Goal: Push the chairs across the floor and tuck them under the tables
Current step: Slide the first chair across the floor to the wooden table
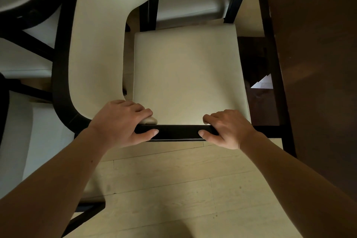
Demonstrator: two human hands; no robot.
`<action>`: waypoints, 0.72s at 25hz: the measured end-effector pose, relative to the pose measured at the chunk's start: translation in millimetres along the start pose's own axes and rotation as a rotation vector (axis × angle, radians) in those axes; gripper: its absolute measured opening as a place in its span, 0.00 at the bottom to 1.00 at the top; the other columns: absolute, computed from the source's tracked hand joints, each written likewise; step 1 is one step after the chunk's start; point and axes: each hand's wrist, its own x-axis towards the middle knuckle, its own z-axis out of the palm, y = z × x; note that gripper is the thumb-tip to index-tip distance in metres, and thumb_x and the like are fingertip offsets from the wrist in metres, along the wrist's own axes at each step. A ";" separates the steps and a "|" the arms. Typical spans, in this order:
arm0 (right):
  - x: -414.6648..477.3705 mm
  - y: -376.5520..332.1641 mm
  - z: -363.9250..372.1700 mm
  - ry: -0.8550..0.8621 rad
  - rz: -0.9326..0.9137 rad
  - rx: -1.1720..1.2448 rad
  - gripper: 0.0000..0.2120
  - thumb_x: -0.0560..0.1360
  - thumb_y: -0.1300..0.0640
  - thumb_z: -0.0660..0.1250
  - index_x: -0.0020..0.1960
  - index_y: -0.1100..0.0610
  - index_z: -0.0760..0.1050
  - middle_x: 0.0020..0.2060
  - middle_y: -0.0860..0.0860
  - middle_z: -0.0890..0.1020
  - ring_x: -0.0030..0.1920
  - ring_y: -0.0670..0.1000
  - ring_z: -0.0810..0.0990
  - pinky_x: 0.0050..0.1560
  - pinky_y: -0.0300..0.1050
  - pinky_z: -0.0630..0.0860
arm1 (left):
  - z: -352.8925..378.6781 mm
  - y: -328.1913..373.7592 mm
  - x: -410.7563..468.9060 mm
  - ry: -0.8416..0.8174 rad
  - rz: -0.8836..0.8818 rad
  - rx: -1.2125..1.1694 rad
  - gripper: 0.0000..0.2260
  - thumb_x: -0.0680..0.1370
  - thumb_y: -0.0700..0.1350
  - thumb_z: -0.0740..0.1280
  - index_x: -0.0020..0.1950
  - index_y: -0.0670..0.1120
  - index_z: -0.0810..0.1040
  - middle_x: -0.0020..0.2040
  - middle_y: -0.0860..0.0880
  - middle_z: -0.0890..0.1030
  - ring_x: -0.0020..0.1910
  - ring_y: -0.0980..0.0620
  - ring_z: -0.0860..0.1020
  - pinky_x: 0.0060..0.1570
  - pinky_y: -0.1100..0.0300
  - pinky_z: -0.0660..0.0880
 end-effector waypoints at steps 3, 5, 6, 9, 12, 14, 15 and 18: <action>-0.8 -0.4 -1.4 -0.015 0.003 0.003 0.31 0.75 0.32 0.43 0.46 0.55 0.74 0.31 0.50 0.77 0.31 0.57 0.74 0.31 0.45 0.56 | -0.5 0.3 0.0 -0.017 -0.005 -0.010 0.30 0.76 0.71 0.50 0.58 0.52 0.81 0.49 0.52 0.84 0.46 0.50 0.82 0.46 0.53 0.78; -0.9 -0.4 -2.5 -0.016 0.000 0.006 0.30 0.75 0.32 0.43 0.45 0.55 0.73 0.30 0.49 0.76 0.30 0.57 0.73 0.30 0.44 0.53 | -0.1 -0.3 0.8 -0.011 -0.003 -0.010 0.31 0.76 0.71 0.50 0.58 0.52 0.81 0.50 0.52 0.84 0.46 0.49 0.82 0.46 0.53 0.78; -0.3 -0.3 -2.9 -0.018 -0.003 0.007 0.30 0.75 0.32 0.44 0.44 0.55 0.72 0.30 0.49 0.76 0.29 0.56 0.73 0.29 0.44 0.53 | -0.1 -0.7 0.7 -0.010 -0.005 -0.012 0.31 0.76 0.71 0.49 0.58 0.52 0.81 0.50 0.52 0.84 0.46 0.49 0.82 0.46 0.53 0.78; -0.4 0.7 -1.5 -0.023 -0.002 0.011 0.30 0.75 0.32 0.44 0.44 0.55 0.73 0.30 0.49 0.76 0.29 0.56 0.73 0.30 0.44 0.56 | 0.4 -1.0 0.2 -0.017 -0.007 -0.018 0.31 0.76 0.71 0.49 0.58 0.52 0.80 0.50 0.53 0.84 0.46 0.50 0.81 0.46 0.53 0.78; -0.8 0.9 -1.1 -0.015 -0.005 0.012 0.30 0.75 0.32 0.44 0.44 0.54 0.73 0.30 0.49 0.76 0.29 0.56 0.74 0.29 0.43 0.54 | 0.0 -1.5 0.4 -0.027 -0.003 -0.018 0.32 0.76 0.72 0.48 0.59 0.53 0.80 0.51 0.53 0.84 0.47 0.50 0.81 0.48 0.53 0.77; -0.6 0.4 -1.7 -0.011 -0.005 0.015 0.30 0.76 0.32 0.44 0.43 0.54 0.73 0.29 0.49 0.76 0.29 0.55 0.73 0.28 0.42 0.51 | 0.7 -1.8 0.4 -0.020 0.003 -0.019 0.31 0.76 0.72 0.48 0.59 0.53 0.80 0.50 0.53 0.84 0.46 0.51 0.81 0.47 0.54 0.77; -0.3 0.1 -1.8 -0.012 -0.004 0.017 0.29 0.76 0.32 0.44 0.43 0.54 0.73 0.29 0.48 0.75 0.28 0.55 0.73 0.28 0.41 0.50 | 0.9 -2.1 0.5 -0.014 0.005 -0.022 0.31 0.76 0.71 0.49 0.59 0.53 0.80 0.49 0.53 0.84 0.46 0.51 0.81 0.46 0.55 0.77; -0.5 -0.1 -1.8 -0.018 -0.004 0.023 0.29 0.75 0.32 0.44 0.43 0.54 0.72 0.29 0.48 0.75 0.29 0.55 0.73 0.28 0.41 0.50 | 1.7 -2.7 0.7 0.003 0.004 -0.031 0.30 0.76 0.71 0.50 0.57 0.52 0.81 0.48 0.53 0.84 0.44 0.51 0.81 0.45 0.55 0.77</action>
